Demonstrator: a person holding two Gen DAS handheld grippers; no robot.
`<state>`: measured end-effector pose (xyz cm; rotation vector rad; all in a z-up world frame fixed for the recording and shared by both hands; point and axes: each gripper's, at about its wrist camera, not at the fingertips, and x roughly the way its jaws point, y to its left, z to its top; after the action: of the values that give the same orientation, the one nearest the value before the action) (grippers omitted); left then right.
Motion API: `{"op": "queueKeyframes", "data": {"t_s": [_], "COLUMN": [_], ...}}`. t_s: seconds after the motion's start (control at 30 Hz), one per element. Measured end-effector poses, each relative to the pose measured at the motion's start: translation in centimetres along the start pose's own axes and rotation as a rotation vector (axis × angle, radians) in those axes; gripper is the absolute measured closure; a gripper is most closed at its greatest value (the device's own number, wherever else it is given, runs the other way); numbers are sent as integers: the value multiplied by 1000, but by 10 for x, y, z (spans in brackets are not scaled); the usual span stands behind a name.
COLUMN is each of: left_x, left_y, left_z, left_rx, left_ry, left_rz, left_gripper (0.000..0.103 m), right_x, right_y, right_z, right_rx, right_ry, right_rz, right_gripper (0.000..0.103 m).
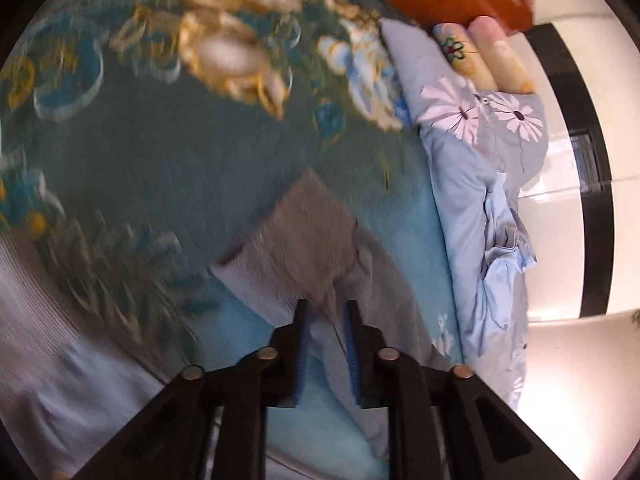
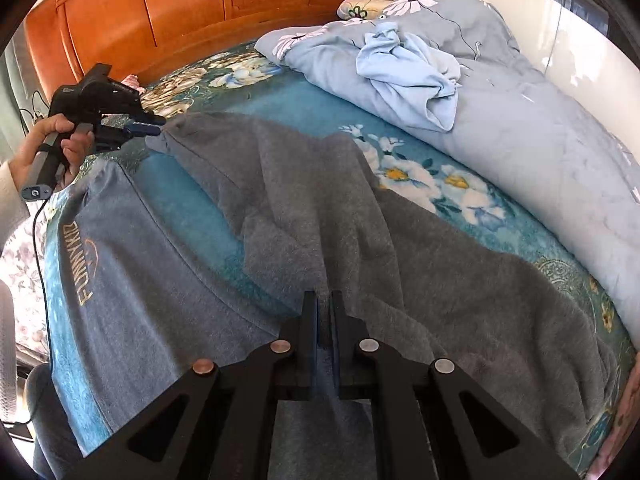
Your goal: Fold clothes
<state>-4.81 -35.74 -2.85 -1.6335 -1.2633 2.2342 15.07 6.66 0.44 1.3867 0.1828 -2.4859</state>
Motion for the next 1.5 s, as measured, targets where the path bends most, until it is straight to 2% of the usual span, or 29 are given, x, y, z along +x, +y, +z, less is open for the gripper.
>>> {"op": "queueKeyframes", "data": {"t_s": [0.03, 0.07, 0.17, 0.2, 0.3, 0.37, 0.4, 0.5, 0.63, 0.7, 0.73, 0.77, 0.83, 0.87, 0.93, 0.97, 1.0, 1.03, 1.1, 1.17, 1.23, 1.4, 1.5], "left_x": [3, 5, 9, 10, 11, 10, 9, 9, 4, -12, -22, -40, -74, -83, -98, -93, -78, -62, -38, -30, -27, -34, -37], "left_y": [-1, -3, -9, -10, -9, -12, -14, -19, -32, -62, -77, -95, -129, -133, -138, -127, -107, -83, -27, 15, 44, 42, 32], "left_z": [-4, -5, -9, -11, -15, -16, -17, -19, -3, 9, 15, 17, 22, 21, 20, 20, 23, 27, 31, 27, 24, 22, 24], "left_rx": [-19, -22, -5, -2, -22, -17, -9, 22, 73, 136, 169, 212, 296, 332, 401, 410, 387, 336, 199, 101, 46, 79, 69], "left_ry": [16, 18, 21, 28, 25, 9, 1, 6, 30, -21, -49, -92, -178, -217, -290, -294, -260, -214, -170, -162, -153, -153, -120], "left_rz": [-3, 6, 127, 130, 53, 57, 67, 130, 189, 131, 95, 8, -157, -179, -211, -144, -51, 15, 88, 102, 85, 100, 49], "left_gripper": [65, 64, 64, 64, 66, 73, 90, 97, 99, 99, 100, 100, 100, 100, 100, 100, 100, 100, 100, 100, 100, 99, 95], "right_x": [0, 0, -1, -3, -5, -4, -4, -6, 1, 1, -7, -16, -48, -65, -77, -67, -51, -34, -2, 17, 23, 10, -14], "right_y": [1, 1, 3, 2, -2, -3, -2, 0, -4, -11, -18, -23, -31, -32, -25, -20, -12, -3, 18, 30, 31, 18, 0], "right_z": [-1, -2, -3, -3, -4, -5, -5, -6, -1, 8, 19, 26, 38, 42, 39, 35, 27, 18, -5, -24, -31, -29, -31], "right_rx": [-2, -2, -3, -1, 13, 13, 11, -8, -32, -47, -39, -25, 10, 21, 17, 6, -24, -54, -147, -175, -156, -89, -2], "right_ry": [3, 4, 7, 3, 1, 8, 8, 9, 39, 33, -4, -42, -179, -254, -309, -263, -202, -141, -35, 30, 56, 55, 31], "right_rz": [1, 2, 3, 2, 15, 15, 20, 28, -4, -46, -79, -98, -152, -177, -172, -128, -109, -91, -84, -47, -24, 30, 79], "right_gripper": [98, 98, 97, 97, 97, 97, 97, 97, 98, 98, 98, 98, 98, 98, 98, 98, 98, 98, 98, 98, 98, 98, 98]}}
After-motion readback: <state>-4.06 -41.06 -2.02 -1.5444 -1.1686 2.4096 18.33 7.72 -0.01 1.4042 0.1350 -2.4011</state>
